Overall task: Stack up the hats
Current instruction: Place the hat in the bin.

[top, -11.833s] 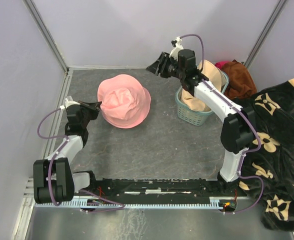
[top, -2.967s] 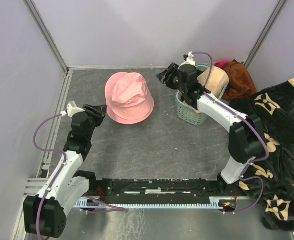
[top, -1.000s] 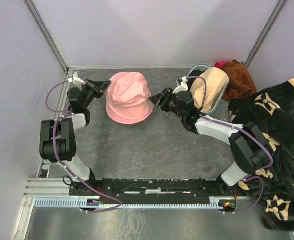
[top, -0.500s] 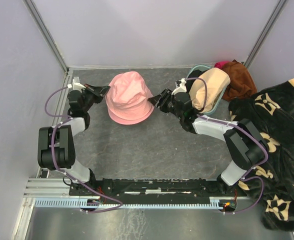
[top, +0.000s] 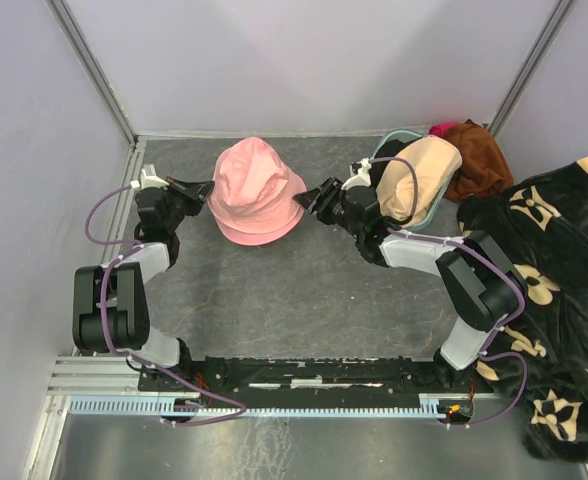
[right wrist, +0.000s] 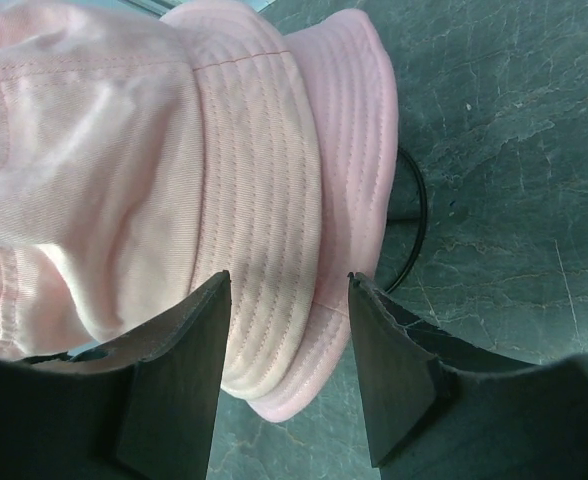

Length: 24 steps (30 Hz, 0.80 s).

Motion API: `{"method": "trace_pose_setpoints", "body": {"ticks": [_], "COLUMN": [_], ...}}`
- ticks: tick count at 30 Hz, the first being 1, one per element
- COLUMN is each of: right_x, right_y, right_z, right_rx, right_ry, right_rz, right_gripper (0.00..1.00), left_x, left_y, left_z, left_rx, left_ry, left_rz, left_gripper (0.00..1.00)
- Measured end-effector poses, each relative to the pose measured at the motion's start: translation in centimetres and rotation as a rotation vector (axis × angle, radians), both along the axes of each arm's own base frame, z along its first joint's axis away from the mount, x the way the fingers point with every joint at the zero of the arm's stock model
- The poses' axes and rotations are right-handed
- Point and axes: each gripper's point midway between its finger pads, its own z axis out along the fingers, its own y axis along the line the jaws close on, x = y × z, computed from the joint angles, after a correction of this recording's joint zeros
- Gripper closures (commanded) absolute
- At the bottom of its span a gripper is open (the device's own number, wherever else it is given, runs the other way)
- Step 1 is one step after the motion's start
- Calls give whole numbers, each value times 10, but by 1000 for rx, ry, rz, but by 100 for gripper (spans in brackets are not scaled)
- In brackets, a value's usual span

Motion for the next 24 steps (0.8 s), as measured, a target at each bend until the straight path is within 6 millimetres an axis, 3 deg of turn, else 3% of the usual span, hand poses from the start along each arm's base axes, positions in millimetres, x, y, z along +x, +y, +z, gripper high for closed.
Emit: {"method": "trace_pose_setpoints", "body": {"ticks": [24], "right_x": [30], "right_y": [27], "right_z": [1], "right_rx": [103], "right_ry": [-4], "right_rz": [4], "right_gripper": [44], "left_x": [-6], "left_y": [4], "left_z": [-15], "left_rx": [2], "left_ry": [24], "left_rz": [31], "left_gripper": [97]}}
